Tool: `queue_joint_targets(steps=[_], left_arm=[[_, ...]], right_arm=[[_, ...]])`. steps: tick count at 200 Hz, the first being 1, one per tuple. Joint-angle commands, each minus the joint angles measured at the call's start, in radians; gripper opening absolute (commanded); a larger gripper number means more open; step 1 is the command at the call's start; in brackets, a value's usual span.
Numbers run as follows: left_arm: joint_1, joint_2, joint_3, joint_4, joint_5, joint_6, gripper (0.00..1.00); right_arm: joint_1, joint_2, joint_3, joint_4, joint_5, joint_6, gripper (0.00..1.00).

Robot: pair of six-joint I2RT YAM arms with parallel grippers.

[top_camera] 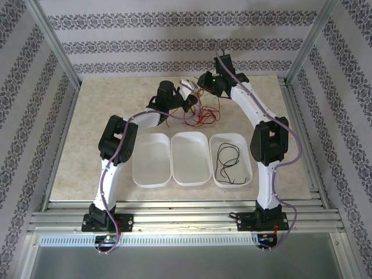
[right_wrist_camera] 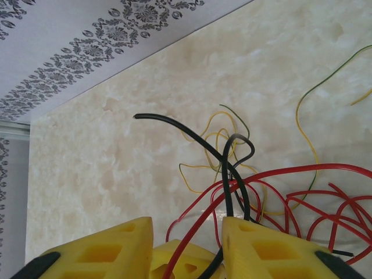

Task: Untangle the cables

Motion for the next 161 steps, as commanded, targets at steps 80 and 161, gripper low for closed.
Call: queue_joint_targets(steps=[80,161], left_arm=[[0.008,-0.044,-0.014,0.056,0.010,-0.013,0.01],[0.009,-0.036,-0.002,0.056,0.019,-0.020,0.01]], right_arm=[[0.014,-0.160,-0.163,0.065,0.140,0.019,0.39],[0.028,-0.116,-0.165,0.119,0.064,0.088,0.39]])
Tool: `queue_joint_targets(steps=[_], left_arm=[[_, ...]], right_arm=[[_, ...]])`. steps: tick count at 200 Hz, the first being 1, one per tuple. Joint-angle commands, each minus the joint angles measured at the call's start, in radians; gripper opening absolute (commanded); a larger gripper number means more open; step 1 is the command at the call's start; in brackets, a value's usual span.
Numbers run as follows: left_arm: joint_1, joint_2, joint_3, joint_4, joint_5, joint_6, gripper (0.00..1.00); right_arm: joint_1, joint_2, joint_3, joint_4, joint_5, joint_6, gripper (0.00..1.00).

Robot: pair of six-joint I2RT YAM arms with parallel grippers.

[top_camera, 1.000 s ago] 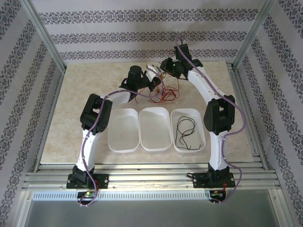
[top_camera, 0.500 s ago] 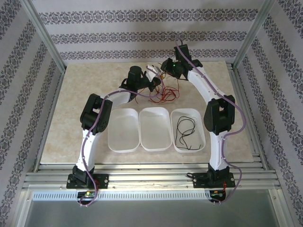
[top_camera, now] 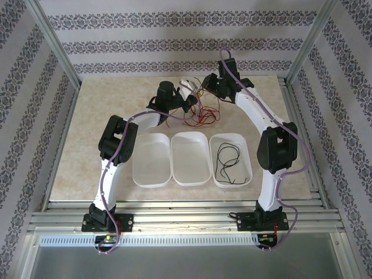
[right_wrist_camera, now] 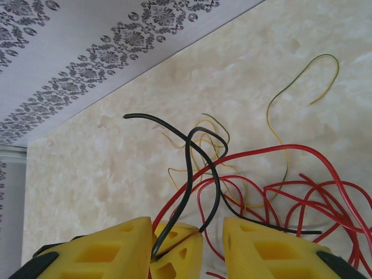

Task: Untangle the cables

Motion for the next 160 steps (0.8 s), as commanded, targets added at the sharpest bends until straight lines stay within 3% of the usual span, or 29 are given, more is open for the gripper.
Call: queue_joint_targets(steps=[1,75,135,160], left_arm=[[0.009,-0.036,0.006,0.044,0.020,-0.019,0.01],[0.009,-0.037,0.003,0.050,0.017,-0.020,0.01],[0.008,-0.048,-0.026,0.031,0.023,0.004,0.05],[0.009,-0.066,-0.055,0.007,0.005,0.032,0.13]], right_arm=[[0.020,0.034,0.029,0.028,-0.028,0.033,0.39],[0.031,0.088,0.057,0.024,-0.046,0.066,0.40],[0.025,0.107,0.104,0.018,-0.045,0.052,0.07],[0.023,0.098,0.121,0.007,-0.032,0.031,0.00]])
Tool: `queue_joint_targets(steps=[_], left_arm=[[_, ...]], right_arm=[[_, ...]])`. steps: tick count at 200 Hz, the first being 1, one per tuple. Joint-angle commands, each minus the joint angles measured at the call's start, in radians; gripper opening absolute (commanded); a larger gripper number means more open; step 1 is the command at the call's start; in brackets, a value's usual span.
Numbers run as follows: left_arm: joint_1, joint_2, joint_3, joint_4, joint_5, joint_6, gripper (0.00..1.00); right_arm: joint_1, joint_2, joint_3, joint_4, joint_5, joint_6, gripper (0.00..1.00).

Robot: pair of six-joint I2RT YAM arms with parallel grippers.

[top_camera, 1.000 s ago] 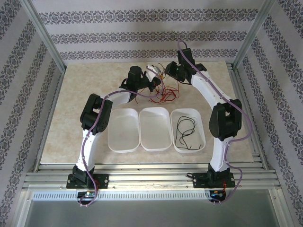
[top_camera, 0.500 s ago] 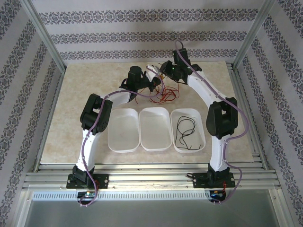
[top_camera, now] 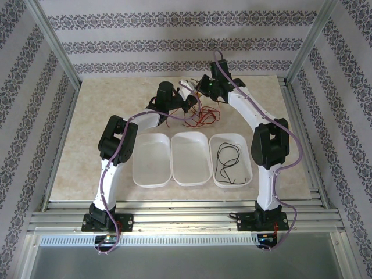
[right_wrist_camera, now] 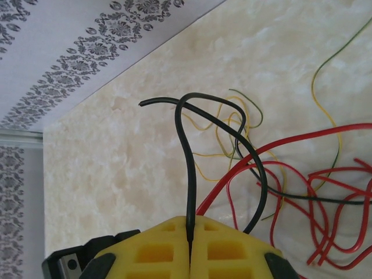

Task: Untangle the cables

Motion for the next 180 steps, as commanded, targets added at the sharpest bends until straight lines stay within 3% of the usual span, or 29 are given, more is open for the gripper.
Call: queue_joint_targets(steps=[1,56,100,153,180], left_arm=[[0.009,-0.063,-0.041,0.000,0.006,0.040,0.14],[0.009,-0.170,-0.177,-0.012,-0.106,0.005,0.49],[0.006,-0.269,-0.226,-0.126,-0.249,-0.113,0.56],[0.004,-0.321,-0.234,-0.155,-0.270,-0.169,0.61],[0.004,-0.317,-0.228,-0.175,-0.304,-0.183,0.70]], right_arm=[[-0.005,0.003,0.048,0.005,0.028,-0.027,0.00],[-0.005,-0.029,0.102,-0.070,0.063,-0.131,0.00],[-0.002,-0.052,0.131,-0.085,0.061,-0.170,0.00],[0.011,-0.094,0.192,-0.116,0.041,-0.226,0.00],[0.015,-0.146,0.215,-0.134,0.056,-0.267,0.00]])
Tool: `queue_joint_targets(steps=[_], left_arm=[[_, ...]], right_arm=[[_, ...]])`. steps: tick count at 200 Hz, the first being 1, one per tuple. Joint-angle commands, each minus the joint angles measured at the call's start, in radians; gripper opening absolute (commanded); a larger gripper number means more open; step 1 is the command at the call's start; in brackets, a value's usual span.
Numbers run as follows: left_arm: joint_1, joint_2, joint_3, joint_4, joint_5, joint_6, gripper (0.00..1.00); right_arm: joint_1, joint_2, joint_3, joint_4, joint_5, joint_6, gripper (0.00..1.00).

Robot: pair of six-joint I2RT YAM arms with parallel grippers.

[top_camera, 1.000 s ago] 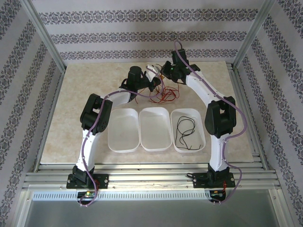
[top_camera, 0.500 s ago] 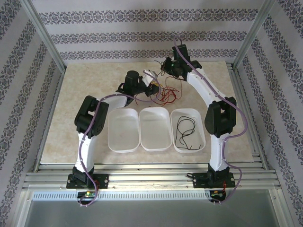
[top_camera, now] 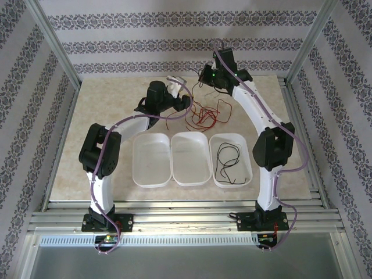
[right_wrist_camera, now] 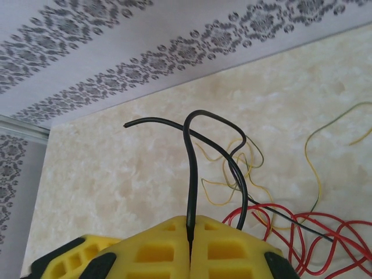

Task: Untangle the cables

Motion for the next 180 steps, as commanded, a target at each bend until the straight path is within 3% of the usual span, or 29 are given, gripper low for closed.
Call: queue_joint_targets(steps=[1,16,29,104,180], left_arm=[[0.004,-0.017,-0.006,-0.057,-0.043,-0.039,0.70],[0.003,-0.019,-0.008,-0.061,-0.047,-0.047,0.81],[0.004,-0.022,-0.013,-0.054,-0.051,-0.052,1.00],[0.004,-0.090,-0.078,-0.021,-0.142,-0.056,0.99],[0.006,-0.214,-0.152,-0.084,-0.388,-0.125,0.99]], right_arm=[[0.013,-0.101,0.057,-0.025,0.013,-0.063,0.00],[0.016,-0.135,0.068,-0.041,0.036,-0.094,0.00],[0.017,-0.167,0.069,-0.048,0.049,-0.123,0.00],[0.037,-0.378,-0.029,-0.074,0.223,-0.263,0.00],[0.139,-0.682,-0.308,-0.268,0.372,-0.227,0.00]])
